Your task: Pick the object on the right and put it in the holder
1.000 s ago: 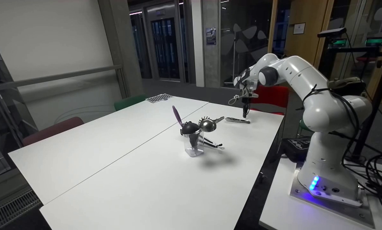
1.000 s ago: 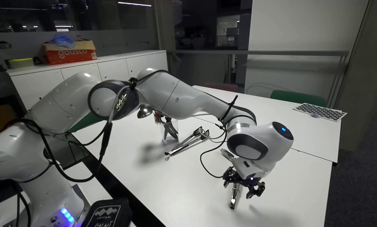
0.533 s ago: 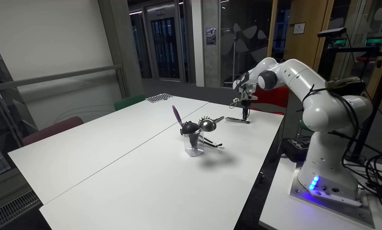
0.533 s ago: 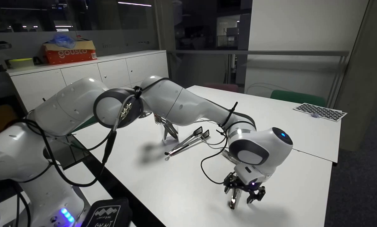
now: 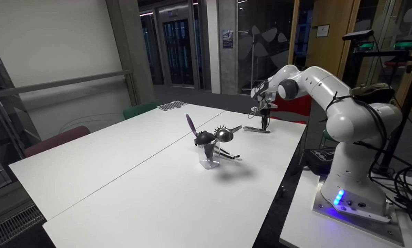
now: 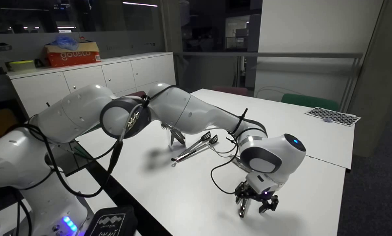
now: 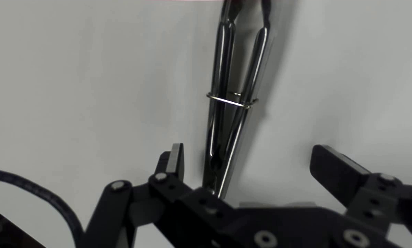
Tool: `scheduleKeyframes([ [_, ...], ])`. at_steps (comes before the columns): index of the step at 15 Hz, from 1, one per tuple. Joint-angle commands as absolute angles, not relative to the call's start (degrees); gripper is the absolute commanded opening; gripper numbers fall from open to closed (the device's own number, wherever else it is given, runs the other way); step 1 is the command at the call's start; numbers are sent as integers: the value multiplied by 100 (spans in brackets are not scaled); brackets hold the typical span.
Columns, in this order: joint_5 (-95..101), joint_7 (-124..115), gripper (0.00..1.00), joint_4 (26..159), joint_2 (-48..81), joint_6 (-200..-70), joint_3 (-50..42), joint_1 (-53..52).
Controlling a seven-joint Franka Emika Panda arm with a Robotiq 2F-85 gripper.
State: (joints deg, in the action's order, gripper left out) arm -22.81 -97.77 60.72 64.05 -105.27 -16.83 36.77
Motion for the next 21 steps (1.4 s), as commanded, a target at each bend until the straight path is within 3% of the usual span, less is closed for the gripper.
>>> scheduleKeyframes([
  [1, -2232, -9546, 100, 6093, 6376, -10527, -1680, 3718],
  [16, -2331, -8280, 100, 7772, 5488, -11292, -1696, 3596],
  [17, -2351, -8234, 75, 7846, 5421, -11267, -1677, 3611],
  [18, -2373, -8197, 72, 7908, 5370, -11261, -1671, 3617],
  [21, -2464, -8112, 49, 8089, 5182, -11251, -1642, 3652],
])
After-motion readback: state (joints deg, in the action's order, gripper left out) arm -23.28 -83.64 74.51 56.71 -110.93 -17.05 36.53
